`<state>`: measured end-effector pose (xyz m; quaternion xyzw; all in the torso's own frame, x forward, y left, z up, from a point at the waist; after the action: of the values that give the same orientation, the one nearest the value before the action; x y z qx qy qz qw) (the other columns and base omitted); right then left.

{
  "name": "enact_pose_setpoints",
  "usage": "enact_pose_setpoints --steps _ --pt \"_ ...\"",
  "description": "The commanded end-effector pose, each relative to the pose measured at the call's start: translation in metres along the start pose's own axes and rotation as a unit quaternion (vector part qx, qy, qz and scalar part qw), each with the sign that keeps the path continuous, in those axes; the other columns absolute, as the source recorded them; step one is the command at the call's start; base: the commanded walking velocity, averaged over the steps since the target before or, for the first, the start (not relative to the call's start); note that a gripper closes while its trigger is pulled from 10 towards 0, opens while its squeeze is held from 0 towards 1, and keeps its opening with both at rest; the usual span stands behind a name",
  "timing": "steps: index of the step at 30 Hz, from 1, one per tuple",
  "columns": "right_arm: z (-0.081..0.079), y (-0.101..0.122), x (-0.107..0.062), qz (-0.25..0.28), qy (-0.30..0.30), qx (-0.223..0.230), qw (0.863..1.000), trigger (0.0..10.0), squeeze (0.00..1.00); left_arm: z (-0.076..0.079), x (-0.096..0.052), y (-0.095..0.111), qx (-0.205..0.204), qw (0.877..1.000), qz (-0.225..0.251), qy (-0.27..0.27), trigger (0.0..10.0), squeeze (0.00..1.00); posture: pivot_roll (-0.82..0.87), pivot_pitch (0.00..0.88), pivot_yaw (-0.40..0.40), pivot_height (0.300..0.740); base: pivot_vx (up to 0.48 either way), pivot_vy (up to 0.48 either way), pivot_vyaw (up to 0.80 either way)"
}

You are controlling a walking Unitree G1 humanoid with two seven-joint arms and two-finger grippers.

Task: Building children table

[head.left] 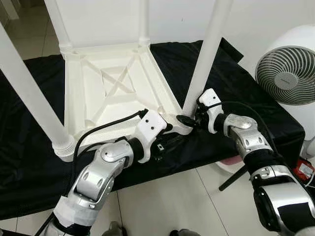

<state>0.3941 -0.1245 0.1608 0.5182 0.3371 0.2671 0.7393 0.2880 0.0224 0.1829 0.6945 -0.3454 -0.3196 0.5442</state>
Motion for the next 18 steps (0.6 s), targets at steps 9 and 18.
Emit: enact_pose_setpoints --steps 9,18 --pt "0.013 -0.015 -0.011 -0.011 -0.067 0.029 0.997 10.0 0.0 -0.008 0.001 0.001 0.014 1.0 0.0 -0.002 10.0 0.0 -0.09 0.033 0.015 0.74 0.0 0.0 0.0" --pt "0.014 -0.009 -0.004 0.024 -0.156 0.072 0.985 10.0 0.0 -0.006 -0.001 -0.001 0.012 1.0 -0.002 -0.002 10.0 0.0 -0.08 0.04 0.013 0.74 0.0 0.0 0.0"
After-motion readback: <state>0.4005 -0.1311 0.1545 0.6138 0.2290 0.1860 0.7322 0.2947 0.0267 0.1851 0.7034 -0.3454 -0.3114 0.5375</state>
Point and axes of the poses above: a point about 5 cm out from each wrist's last joint towards the gripper, its own x axis pointing out of the wrist towards the gripper, its own y axis along the axis of the wrist's last joint, z = x × y, the point moved 4 cm from there along x, pointing out of the wrist towards the gripper, and after that the axes turned 2 degrees about x, right-handed, at the moved point
